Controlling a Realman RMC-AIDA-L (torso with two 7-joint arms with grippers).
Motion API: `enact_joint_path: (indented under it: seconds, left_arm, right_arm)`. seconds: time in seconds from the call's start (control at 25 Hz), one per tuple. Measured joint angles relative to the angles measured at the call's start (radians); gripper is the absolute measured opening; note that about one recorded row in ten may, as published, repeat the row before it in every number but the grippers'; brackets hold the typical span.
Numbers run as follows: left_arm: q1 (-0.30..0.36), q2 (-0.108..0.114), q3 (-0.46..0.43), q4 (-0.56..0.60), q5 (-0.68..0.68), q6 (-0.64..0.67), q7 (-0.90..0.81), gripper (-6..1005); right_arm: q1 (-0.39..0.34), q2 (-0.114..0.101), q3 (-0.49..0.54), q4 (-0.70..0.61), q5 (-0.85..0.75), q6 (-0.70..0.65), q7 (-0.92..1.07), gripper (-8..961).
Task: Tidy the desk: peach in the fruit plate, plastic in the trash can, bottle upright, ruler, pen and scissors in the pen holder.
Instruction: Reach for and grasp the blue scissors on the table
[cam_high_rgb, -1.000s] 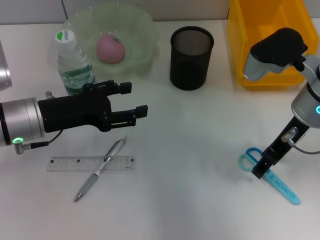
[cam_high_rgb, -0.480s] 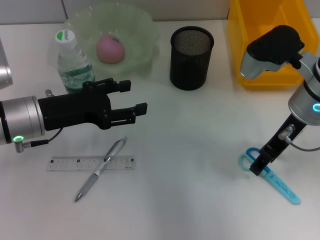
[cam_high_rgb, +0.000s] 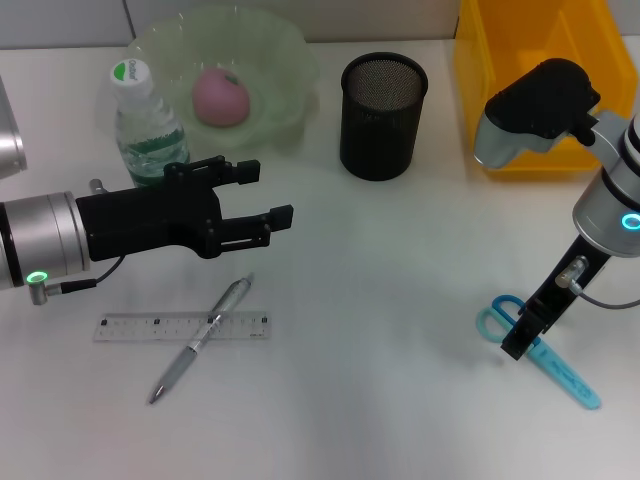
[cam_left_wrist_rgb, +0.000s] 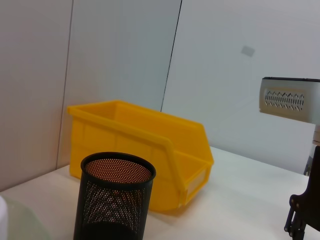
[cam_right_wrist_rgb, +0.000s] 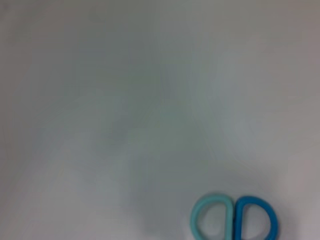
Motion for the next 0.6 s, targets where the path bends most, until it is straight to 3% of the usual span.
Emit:
enact_joint_path:
  seconds: [0.6]
  left_arm:
    - [-0.002,0.0,-0.004,-0.01,0.0,-0.001,0.0,785]
  right_arm:
    - [-0.003,0.002,-0.003,0.0,0.0,-0.013,-0.001,691]
